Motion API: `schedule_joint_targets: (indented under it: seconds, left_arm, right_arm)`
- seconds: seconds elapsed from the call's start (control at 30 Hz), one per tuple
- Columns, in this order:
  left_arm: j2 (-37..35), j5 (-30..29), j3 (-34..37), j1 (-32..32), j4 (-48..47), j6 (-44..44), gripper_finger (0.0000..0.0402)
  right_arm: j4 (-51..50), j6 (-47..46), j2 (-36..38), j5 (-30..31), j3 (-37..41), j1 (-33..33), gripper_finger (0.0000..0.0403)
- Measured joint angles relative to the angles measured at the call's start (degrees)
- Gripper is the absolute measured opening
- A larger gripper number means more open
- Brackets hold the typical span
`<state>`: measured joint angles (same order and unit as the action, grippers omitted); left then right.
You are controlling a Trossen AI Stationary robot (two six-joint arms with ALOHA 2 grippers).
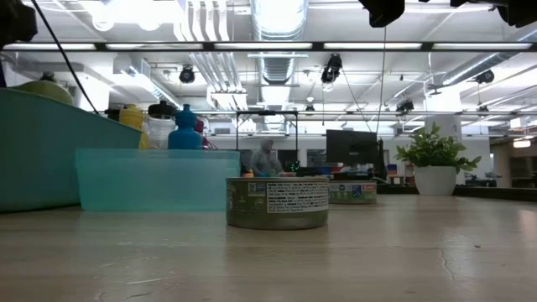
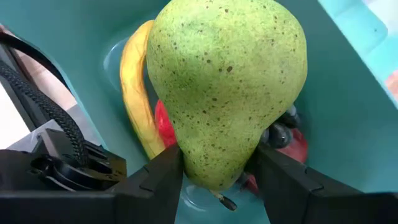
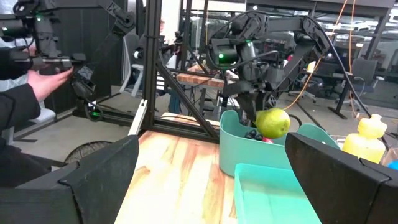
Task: Pick & Place Food Item
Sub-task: Put the pear into the green bin
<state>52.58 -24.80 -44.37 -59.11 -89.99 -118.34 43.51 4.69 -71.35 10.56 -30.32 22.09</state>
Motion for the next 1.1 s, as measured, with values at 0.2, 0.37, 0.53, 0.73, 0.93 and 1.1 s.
schedule_joint_targets:
  seconds: [0.2,0.37,0.53,0.73,0.93,1.1]
  left_arm:
    - [0.0,-0.3,-0.6,0.1,0.0,0.2,0.0183]
    - [0.0,0.0,-0.3,0.4,0.6,-0.7,0.0183]
    - [0.8,0.0,-0.3,1.0,3.8,-1.1,0.0183]
    - [2.0,0.7,-0.3,2.7,4.4,-3.9,0.0183]
    - [2.0,0.7,-0.3,3.2,4.9,-3.2,0.0187]
    - [2.0,0.9,-0.3,3.2,5.6,-3.0,0.0214]
  right_arm:
    - [0.0,0.0,0.0,0.0,0.0,0.0,0.04]
    - [0.0,0.0,0.0,0.0,0.0,0.0,0.04]
    - [0.0,0.0,0.0,0.0,0.0,0.0,0.04]
    - [0.0,0.0,0.0,0.0,0.0,0.0,0.04]
    - [0.0,0.0,0.0,0.0,0.0,0.0,0.04]
    - [0.0,0.0,0.0,0.0,0.0,0.0,0.04]
